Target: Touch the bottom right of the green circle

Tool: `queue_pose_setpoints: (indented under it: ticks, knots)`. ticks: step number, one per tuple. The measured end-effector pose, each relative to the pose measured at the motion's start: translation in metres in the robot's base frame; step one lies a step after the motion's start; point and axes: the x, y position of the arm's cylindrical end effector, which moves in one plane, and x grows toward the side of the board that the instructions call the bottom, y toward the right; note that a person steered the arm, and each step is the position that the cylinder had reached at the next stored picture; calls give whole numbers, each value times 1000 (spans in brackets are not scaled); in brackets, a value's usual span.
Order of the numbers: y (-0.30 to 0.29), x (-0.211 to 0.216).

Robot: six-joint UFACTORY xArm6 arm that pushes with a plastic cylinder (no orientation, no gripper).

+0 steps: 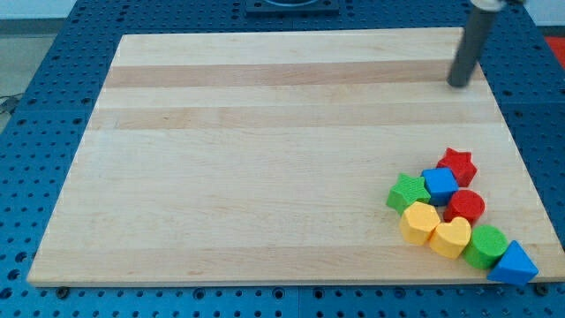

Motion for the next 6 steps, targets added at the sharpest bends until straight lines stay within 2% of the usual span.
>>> queue_pose_setpoints:
  ticks: [1, 2, 3, 4, 6]
  knots:
    - [33, 67]
    - [-2, 165]
    - [-15, 246]
    - [-25, 259]
    - [-49, 258]
